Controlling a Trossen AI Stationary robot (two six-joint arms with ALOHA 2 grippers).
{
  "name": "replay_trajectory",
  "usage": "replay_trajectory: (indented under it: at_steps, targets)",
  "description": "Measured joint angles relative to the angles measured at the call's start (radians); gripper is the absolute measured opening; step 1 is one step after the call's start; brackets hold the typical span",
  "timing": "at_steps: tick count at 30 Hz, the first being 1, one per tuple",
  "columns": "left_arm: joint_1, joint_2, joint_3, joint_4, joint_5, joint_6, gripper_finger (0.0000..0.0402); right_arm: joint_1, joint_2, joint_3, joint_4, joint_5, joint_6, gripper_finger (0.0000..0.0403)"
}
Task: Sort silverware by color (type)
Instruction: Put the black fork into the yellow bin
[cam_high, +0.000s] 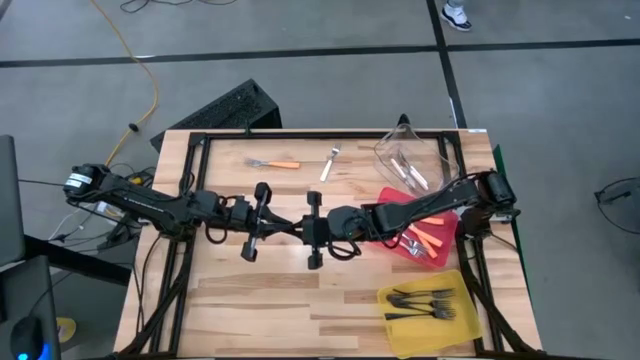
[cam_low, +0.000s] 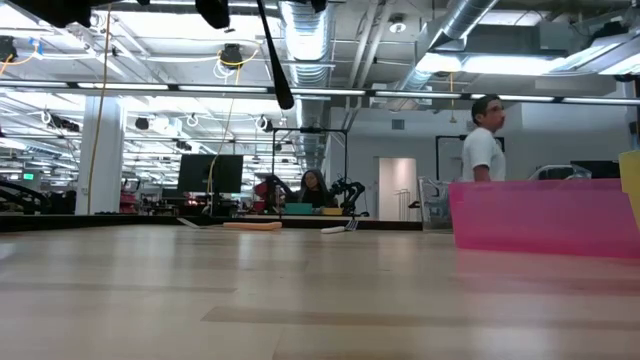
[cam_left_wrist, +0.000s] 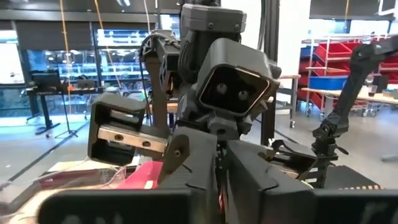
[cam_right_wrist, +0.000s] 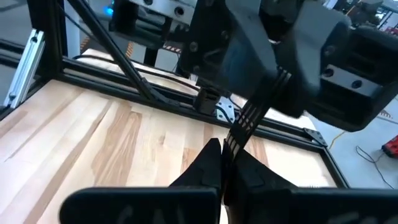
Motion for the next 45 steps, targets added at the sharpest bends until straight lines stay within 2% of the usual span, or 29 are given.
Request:
replay_trajectory:
  at_steps: [6, 9, 13, 19, 25, 30, 33, 39, 45]
  targets:
    - [-0.026, 0.000, 0.000, -0.001, 0.002, 0.044, 0.0105, 0.014, -0.043, -0.001, -0.056, 0.021, -0.019, 0.0023]
    - [-0.041, 0.000, 0.000, -0.006, -0.033, 0.059, 0.0148, 0.025, -0.070, 0.002, -0.083, 0.036, -0.024, 0.0023]
    - [-0.048, 0.000, 0.000, -0.009, -0.085, 0.060, 0.0199, 0.053, -0.118, 0.000, -0.169, 0.108, -0.024, 0.0023]
    - [-0.048, -0.001, 0.000, -0.058, -0.136, 0.037, 0.0232, 0.130, -0.228, 0.001, -0.423, 0.239, 0.073, 0.0023]
    - [-0.048, -0.001, 0.000, -0.103, -0.138, 0.032, 0.0234, 0.239, -0.320, -0.001, -0.714, 0.332, 0.358, 0.0023]
    - [-0.048, -0.001, 0.000, -0.115, -0.143, 0.015, 0.0234, 0.339, -0.359, 0.000, -0.969, 0.329, 0.682, 0.0023]
    - [-0.048, -0.001, 0.000, -0.132, -0.172, 0.009, 0.0234, 0.403, -0.362, -0.001, -1.128, 0.279, 0.905, 0.0023]
    - [-0.048, -0.001, 0.000, -0.142, -0.222, 0.002, 0.0234, 0.539, -0.351, -0.001, -1.244, 0.160, 1.246, 0.0023]
    - [-0.048, -0.001, 0.000, -0.142, -0.224, -0.024, 0.0234, 0.643, -0.314, 0.000, -1.324, 0.152, 1.449, 0.0023]
